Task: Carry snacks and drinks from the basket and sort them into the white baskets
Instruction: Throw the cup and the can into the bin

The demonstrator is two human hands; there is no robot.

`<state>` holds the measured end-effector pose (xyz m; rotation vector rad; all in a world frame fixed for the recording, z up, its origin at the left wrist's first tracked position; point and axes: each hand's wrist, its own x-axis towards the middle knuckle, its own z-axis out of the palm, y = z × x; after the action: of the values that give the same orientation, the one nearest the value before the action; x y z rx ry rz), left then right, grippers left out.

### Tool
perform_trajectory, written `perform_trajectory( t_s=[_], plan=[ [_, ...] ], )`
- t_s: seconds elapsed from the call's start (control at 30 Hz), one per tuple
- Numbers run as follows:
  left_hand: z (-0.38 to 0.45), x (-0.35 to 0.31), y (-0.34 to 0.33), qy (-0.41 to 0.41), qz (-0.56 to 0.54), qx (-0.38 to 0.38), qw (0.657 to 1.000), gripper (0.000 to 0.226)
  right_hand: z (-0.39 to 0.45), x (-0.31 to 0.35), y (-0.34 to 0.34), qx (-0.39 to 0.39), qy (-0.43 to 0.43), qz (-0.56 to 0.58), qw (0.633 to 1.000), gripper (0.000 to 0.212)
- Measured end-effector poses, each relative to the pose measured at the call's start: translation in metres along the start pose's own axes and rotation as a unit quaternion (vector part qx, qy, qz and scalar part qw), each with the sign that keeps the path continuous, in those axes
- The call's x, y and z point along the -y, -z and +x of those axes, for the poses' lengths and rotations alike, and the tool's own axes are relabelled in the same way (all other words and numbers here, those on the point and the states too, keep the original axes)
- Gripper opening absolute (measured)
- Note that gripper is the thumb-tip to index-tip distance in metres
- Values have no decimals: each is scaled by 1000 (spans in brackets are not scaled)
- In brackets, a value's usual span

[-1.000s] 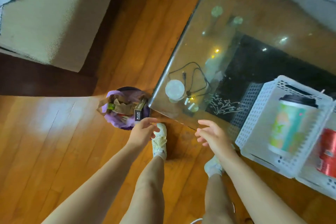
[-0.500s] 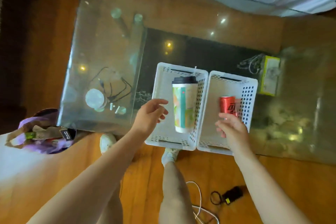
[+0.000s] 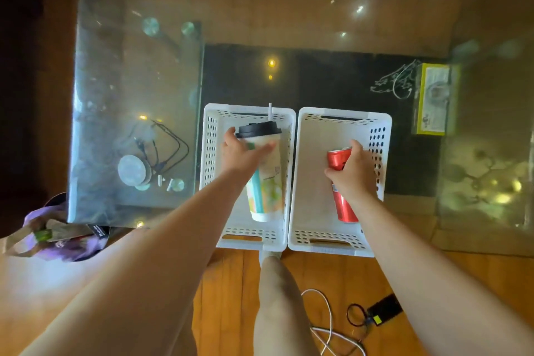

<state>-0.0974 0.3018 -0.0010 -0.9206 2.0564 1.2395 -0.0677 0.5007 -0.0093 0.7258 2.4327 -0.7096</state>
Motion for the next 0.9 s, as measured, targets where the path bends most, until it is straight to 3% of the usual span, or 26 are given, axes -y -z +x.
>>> perform_trajectory(
  t_s=[0.37,0.5,0.6,0.73,0.9],
  plan=[
    [-2,1,-4,-16,-77,3,997,89,-5,-1,10,3,29,40,999,80],
    [-29,-4,16,-61,-134,-7,989,83,-22,11,24,-8,58,85,995,83],
    [-56,-2,44,-94,-172,-7,981,94,-44,28,33,-13,82,106,991,84],
    [-91,14,98,-131,-211,-33,968,86,-80,62,36,0,115,108,987,87],
    [-129,54,192,-119,-270,-93,951,96,-131,116,21,39,169,61,983,90]
  ],
)
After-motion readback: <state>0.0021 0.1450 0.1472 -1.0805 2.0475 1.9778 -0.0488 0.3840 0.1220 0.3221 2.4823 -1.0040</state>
